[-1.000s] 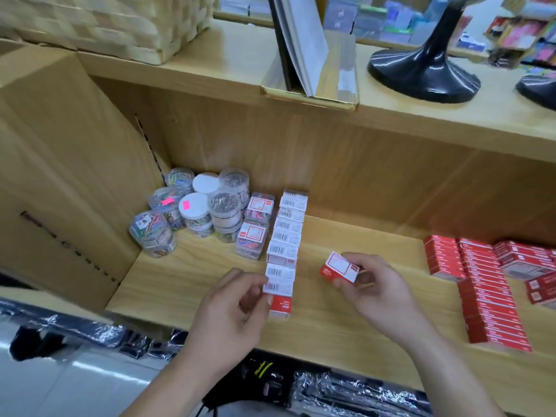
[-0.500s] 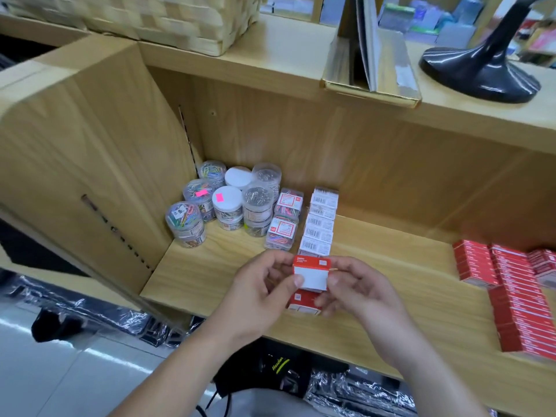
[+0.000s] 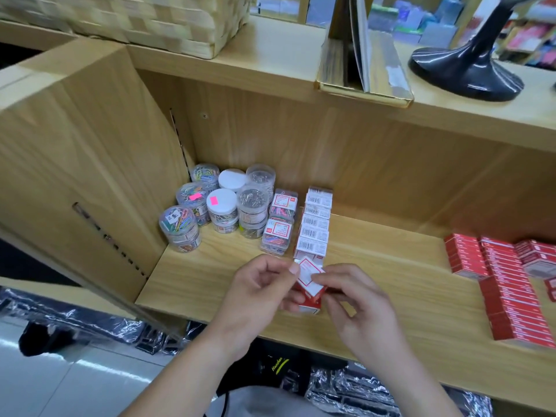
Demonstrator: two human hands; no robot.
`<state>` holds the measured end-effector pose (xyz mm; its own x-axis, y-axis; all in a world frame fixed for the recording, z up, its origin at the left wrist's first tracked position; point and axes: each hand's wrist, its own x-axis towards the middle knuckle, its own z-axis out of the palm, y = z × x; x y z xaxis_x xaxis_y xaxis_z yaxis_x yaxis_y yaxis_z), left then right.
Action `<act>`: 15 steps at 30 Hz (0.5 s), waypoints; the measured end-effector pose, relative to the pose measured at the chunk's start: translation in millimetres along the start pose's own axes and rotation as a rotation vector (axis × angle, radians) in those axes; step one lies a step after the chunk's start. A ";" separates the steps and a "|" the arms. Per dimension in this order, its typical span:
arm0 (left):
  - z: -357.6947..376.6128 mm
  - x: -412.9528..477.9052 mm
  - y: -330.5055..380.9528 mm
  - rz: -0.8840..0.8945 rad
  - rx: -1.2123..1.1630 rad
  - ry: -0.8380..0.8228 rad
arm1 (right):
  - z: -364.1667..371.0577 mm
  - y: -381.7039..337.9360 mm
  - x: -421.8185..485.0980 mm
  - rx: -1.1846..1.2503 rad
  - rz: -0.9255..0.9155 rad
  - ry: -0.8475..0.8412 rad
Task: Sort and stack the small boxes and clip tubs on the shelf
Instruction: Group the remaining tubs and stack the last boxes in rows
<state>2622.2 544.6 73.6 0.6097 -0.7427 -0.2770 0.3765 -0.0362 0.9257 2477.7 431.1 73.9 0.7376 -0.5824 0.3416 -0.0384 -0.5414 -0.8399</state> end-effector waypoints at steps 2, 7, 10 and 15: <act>1.8 0.1 -0.2 0.023 0.019 0.024 | 3.8 -0.3 -1.2 0.068 0.074 0.033; 3.2 -0.5 1.5 0.043 0.002 0.037 | 5.7 -5.9 -2.8 0.364 0.390 0.131; 4.3 -1.0 -0.4 0.044 -0.006 0.029 | 3.0 -9.5 -2.1 0.458 0.461 0.082; -1.3 1.1 -0.3 0.112 0.062 0.005 | 1.4 -8.0 8.2 0.384 0.470 0.207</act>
<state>2623.6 544.7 72.7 0.6493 -0.7409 -0.1720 0.2619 0.0055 0.9651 2484.9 431.5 82.8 0.5543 -0.8303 -0.0575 -0.0534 0.0334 -0.9980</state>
